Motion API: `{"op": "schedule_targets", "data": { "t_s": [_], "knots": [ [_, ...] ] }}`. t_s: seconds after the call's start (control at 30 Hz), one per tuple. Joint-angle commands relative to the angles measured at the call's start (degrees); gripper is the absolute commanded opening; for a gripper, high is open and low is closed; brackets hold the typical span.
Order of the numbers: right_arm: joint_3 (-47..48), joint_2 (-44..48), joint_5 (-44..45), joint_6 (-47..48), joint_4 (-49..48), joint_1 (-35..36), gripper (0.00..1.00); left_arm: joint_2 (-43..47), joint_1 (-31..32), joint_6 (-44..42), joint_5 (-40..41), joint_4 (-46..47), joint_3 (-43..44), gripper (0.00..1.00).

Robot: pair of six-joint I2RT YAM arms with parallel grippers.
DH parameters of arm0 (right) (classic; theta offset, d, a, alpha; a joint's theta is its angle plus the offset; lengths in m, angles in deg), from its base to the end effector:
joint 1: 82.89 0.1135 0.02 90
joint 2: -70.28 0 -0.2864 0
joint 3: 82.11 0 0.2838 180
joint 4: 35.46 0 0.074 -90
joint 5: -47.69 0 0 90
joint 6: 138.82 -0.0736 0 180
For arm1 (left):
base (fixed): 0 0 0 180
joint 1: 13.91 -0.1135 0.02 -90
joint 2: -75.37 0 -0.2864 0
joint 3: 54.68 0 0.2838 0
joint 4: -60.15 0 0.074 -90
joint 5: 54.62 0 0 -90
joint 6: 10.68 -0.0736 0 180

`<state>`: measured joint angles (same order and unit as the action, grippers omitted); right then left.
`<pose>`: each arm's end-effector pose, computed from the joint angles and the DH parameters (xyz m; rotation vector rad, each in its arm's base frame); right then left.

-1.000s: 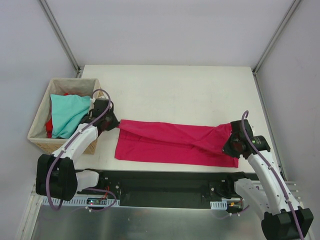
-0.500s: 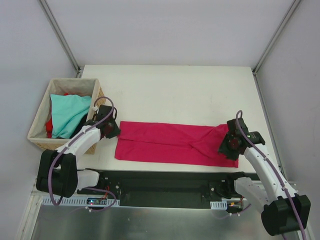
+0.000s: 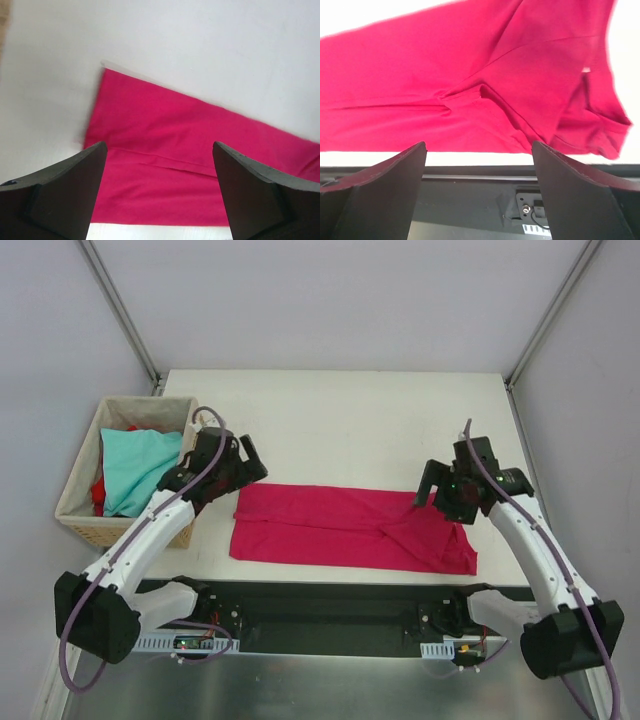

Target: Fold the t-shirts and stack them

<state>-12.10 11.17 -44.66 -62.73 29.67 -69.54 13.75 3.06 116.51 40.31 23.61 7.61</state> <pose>0.2308 0.0579 0.2932 -0.0044 2.5336 0.2432 0.2764 -0.0777 0.2825 -0.4393 2.1845 -0.4328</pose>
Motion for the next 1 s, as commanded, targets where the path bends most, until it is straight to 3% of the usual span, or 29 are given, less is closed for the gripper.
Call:
{"op": "schedule_targets", "data": {
  "t_s": [0.0, 0.17, 0.37, 0.53, 0.67, 0.83, 0.87, 0.93, 0.97],
  "knots": [
    [-4.18, -6.44, -5.65, 2.22, -7.48, 1.42, 0.86, -5.77, 7.02, 4.37, 0.44, -1.68, 2.47, 0.86],
    [-5.68, -14.53, -3.55, 4.50, -11.79, 4.67, 0.79, -11.31, 9.22, 7.98, -1.41, 0.17, 1.69, 0.86],
    [-5.33, -20.86, -3.27, 5.74, -14.78, 5.55, 0.76, -11.24, 9.22, 7.63, -0.97, 0.78, 0.28, 0.86],
    [-5.86, -24.02, -5.03, 6.26, -17.15, 6.34, 0.65, -11.32, 9.22, 7.81, -0.36, 0.87, -0.34, 0.86],
    [-5.95, -25.09, -5.21, 6.09, -17.51, 6.87, 0.44, -11.68, 9.22, 7.90, -0.36, 0.87, -0.43, 0.87],
    [-6.47, -25.79, -5.91, 5.74, -18.30, 7.57, 0.32, -11.85, 9.22, 7.55, 0.17, 0.87, -0.43, 0.87],
    [-6.56, -25.88, -6.09, 5.74, -18.21, 7.57, 0.23, -11.76, 9.22, 7.46, 0.17, 0.87, -0.34, 0.87],
    [-6.82, -25.88, -6.18, 5.48, -17.86, 8.01, 0.16, -11.76, 9.22, 7.20, 0.26, 0.87, -0.34, 0.87],
    [-7.00, -25.62, -6.18, 5.13, -17.77, 8.19, 0.06, -11.68, 9.22, 7.20, 0.26, 0.87, -0.17, 0.87]
  ]
}}
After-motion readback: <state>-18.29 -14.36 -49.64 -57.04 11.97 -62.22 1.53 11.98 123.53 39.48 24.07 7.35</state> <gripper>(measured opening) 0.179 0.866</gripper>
